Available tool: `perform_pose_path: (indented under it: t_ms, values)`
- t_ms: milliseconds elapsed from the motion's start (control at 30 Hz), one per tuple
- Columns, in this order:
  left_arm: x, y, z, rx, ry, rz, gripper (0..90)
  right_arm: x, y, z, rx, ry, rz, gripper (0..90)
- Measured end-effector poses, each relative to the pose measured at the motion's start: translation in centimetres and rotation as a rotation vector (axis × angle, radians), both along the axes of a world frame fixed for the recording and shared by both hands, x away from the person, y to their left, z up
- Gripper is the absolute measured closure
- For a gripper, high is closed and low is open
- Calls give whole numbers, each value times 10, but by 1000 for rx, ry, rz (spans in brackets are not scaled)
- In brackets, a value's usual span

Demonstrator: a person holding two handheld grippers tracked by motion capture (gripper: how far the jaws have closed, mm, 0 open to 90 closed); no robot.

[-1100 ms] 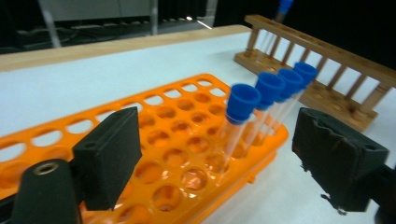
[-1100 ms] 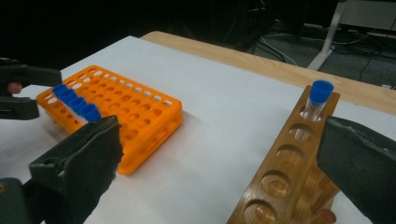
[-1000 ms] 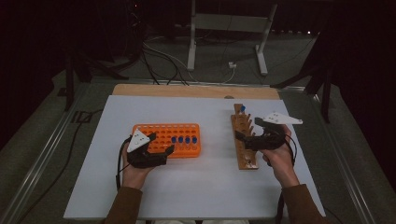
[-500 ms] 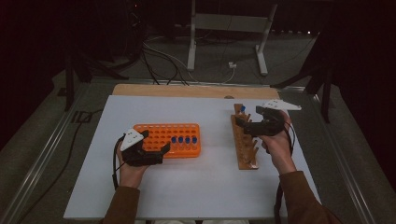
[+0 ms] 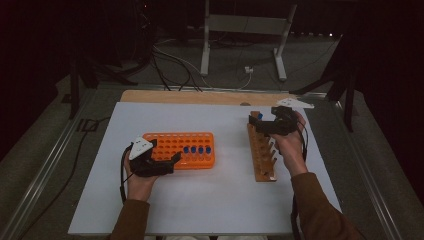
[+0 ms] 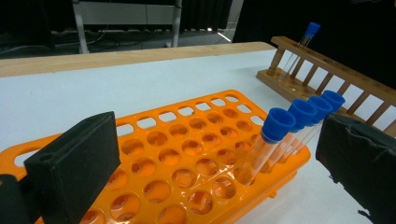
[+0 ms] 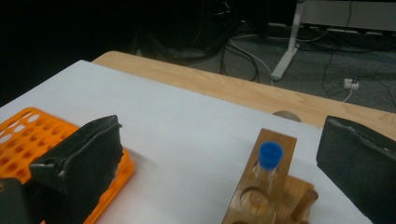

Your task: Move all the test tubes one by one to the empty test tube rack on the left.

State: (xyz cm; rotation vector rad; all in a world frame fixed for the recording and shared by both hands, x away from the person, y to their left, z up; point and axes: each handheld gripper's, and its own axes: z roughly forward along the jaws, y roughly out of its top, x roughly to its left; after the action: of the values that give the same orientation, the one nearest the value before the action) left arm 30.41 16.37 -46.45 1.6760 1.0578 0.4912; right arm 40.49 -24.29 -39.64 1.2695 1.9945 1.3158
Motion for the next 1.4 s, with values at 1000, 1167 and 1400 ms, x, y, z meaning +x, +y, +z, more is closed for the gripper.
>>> perform_pose_path:
  t_ms: [1000,1167,1400]
  values:
    - [-1,-2,-1,24,10,7,7,48,-1,-53,-122,136,-98,688]
    - [0,-2,-1,23,10,7,7,47,2,-55,-150,124,-110,754]
    - [0,-1,-1,24,10,8,7,45,2,-50,-146,102,-112,758]
